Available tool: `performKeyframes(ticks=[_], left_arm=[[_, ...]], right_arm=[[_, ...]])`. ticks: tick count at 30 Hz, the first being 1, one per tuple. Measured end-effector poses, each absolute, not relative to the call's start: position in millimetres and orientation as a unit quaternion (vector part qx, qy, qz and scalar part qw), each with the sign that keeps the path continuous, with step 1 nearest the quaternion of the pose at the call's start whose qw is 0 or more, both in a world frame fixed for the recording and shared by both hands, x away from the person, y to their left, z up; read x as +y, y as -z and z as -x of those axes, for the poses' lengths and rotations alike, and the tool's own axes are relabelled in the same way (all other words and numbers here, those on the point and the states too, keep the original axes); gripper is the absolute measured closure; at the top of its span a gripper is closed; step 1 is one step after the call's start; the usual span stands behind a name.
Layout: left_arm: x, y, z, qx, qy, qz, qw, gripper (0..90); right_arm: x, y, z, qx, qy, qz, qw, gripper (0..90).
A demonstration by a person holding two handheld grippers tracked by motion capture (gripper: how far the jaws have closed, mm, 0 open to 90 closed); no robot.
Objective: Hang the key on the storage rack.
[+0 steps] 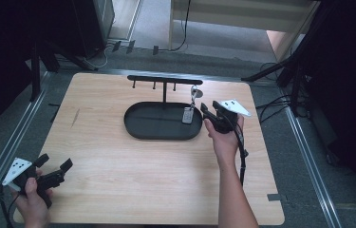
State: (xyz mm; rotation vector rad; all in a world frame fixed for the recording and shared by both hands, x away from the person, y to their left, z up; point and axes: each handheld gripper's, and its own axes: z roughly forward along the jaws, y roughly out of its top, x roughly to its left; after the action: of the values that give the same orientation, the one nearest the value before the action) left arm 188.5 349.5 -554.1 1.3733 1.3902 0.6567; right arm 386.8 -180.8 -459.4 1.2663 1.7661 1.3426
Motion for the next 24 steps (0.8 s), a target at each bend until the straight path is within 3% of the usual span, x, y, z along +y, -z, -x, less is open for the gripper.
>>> performKeyframes(ticks=[2, 3, 4, 6, 9, 16, 24], left_arm=[[349, 554, -188, 0.578, -0.274, -0.571, 0.515, 0.1], [349, 554, -188, 0.578, -0.274, -0.571, 0.515, 0.2], [349, 554, -188, 0.578, -0.275, -0.571, 0.514, 0.1], [349, 554, -188, 0.578, -0.275, -0.571, 0.514, 0.2], [349, 554, -188, 0.578, -0.277, -0.573, 0.512, 0.1], [348, 554, -188, 0.577, -0.28, -0.572, 0.511, 0.1], [348, 554, -187, 0.579, -0.281, -0.57, 0.51, 0.1]], right_arm=[[-190, 457, -378, 0.665, -0.487, -0.486, 0.291, 36.0], [-190, 457, -378, 0.665, -0.487, -0.486, 0.291, 36.0], [-197, 457, -371, 0.66, -0.482, -0.497, 0.293, 27.5], [-201, 457, -368, 0.66, -0.479, -0.5, 0.292, 24.7], [-217, 459, -355, 0.657, -0.469, -0.513, 0.294, 12.8], [-240, 466, -338, 0.658, -0.467, -0.514, 0.292, 1.6], [-260, 476, -315, 0.654, -0.468, -0.517, 0.293, 0.0]])
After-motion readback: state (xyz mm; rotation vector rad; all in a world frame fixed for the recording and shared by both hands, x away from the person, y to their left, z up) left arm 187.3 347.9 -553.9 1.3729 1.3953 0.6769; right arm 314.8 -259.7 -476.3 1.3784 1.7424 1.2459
